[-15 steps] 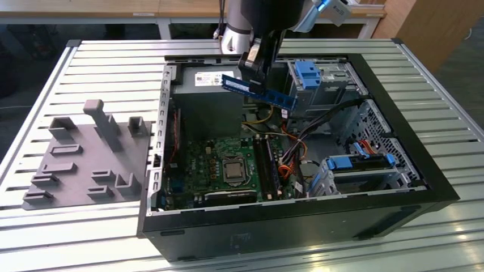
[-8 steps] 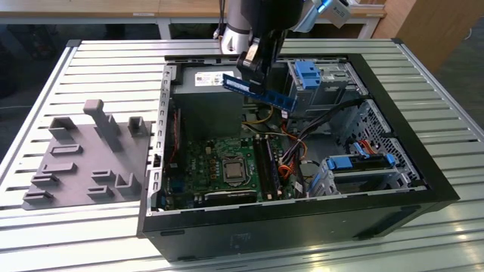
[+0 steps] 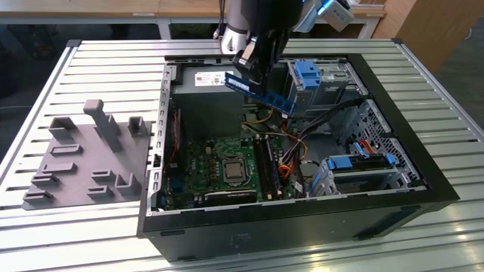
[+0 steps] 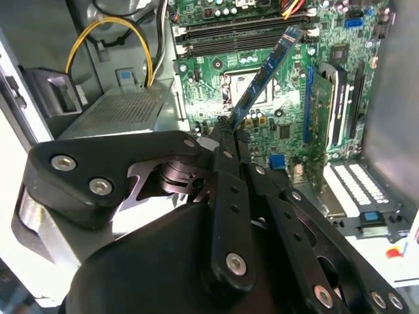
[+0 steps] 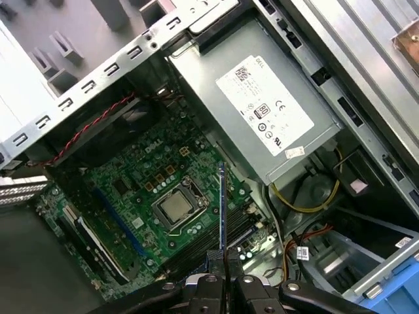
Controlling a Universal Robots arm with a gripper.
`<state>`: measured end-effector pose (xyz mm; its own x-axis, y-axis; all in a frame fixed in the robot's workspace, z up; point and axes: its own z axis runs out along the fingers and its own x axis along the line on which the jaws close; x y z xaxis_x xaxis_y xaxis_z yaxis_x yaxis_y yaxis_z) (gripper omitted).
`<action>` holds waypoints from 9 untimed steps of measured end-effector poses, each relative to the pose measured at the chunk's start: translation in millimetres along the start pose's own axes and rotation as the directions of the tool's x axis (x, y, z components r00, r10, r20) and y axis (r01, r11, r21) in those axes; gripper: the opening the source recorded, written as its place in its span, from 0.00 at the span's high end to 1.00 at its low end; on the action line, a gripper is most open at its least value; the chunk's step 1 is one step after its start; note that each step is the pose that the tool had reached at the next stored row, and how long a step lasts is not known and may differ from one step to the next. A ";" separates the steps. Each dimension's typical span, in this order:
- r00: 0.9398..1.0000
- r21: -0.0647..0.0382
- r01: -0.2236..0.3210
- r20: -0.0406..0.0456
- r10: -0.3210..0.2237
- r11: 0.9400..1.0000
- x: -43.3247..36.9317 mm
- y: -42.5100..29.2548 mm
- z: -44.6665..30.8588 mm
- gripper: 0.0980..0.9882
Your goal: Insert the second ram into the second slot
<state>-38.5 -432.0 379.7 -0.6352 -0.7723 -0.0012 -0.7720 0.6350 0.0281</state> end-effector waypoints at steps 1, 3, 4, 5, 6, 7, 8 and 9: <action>1.000 0.000 -0.013 0.000 0.013 1.000 0.0 0.0 0.0 0.96; 0.999 0.001 -0.038 0.000 0.038 0.999 0.0 0.0 0.0 0.96; 0.999 0.001 -0.051 0.000 0.051 0.999 0.0 0.0 0.0 0.96; 0.998 0.001 -0.063 0.000 0.063 0.998 0.0 0.0 0.0 0.96; 0.997 0.001 -0.075 0.001 0.075 0.997 0.0 0.0 0.0 0.96; 0.996 0.001 -0.087 0.001 0.087 0.996 0.0 0.0 0.1 0.96; 0.995 0.001 -0.098 0.001 0.098 0.995 0.0 0.0 0.0 0.96; 0.994 0.001 -0.109 0.001 0.109 0.994 0.0 0.0 0.0 0.96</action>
<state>-38.5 -431.9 379.8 -0.7159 -0.6982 0.0006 -0.6979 0.7157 0.0267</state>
